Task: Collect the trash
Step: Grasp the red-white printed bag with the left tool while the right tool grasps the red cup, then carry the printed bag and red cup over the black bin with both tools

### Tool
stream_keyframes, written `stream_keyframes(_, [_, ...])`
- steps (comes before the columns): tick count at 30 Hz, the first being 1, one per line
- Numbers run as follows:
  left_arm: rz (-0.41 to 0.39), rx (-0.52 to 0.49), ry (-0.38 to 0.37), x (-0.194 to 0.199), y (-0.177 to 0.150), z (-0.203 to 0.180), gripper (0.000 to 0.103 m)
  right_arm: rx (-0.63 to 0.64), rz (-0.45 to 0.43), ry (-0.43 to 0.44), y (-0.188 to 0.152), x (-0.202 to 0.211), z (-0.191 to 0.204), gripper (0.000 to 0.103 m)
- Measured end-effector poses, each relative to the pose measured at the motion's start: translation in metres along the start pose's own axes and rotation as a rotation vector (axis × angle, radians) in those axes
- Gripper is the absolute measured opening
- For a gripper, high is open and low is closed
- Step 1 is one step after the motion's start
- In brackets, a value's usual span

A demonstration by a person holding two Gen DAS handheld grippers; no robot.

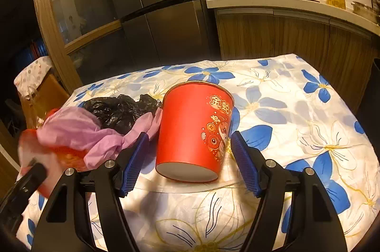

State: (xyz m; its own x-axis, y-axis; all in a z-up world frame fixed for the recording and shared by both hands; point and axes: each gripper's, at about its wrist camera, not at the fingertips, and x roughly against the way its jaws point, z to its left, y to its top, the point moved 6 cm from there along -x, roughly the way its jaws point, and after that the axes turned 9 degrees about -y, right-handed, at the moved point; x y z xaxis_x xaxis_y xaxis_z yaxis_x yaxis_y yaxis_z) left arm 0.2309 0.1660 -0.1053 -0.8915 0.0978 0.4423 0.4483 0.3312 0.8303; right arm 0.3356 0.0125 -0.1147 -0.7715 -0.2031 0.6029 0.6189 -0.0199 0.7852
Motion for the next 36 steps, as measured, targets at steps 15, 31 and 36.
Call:
stream_keyframes(15, [-0.096,0.032,0.019,0.047,0.013,0.006,0.006,-0.016,-0.012,0.004,-0.002,0.007,-0.008,0.055])
stream_keyframes(31, [-0.113,-0.017,-0.015,0.060,0.014,-0.030,0.005,-0.077,-0.133,0.016,0.005,0.083,-0.049,0.055])
stream_keyframes(36, [-0.105,-0.046,-0.040,0.061,0.009,-0.054,0.005,-0.075,-0.168,0.027,0.004,0.110,-0.060,0.055])
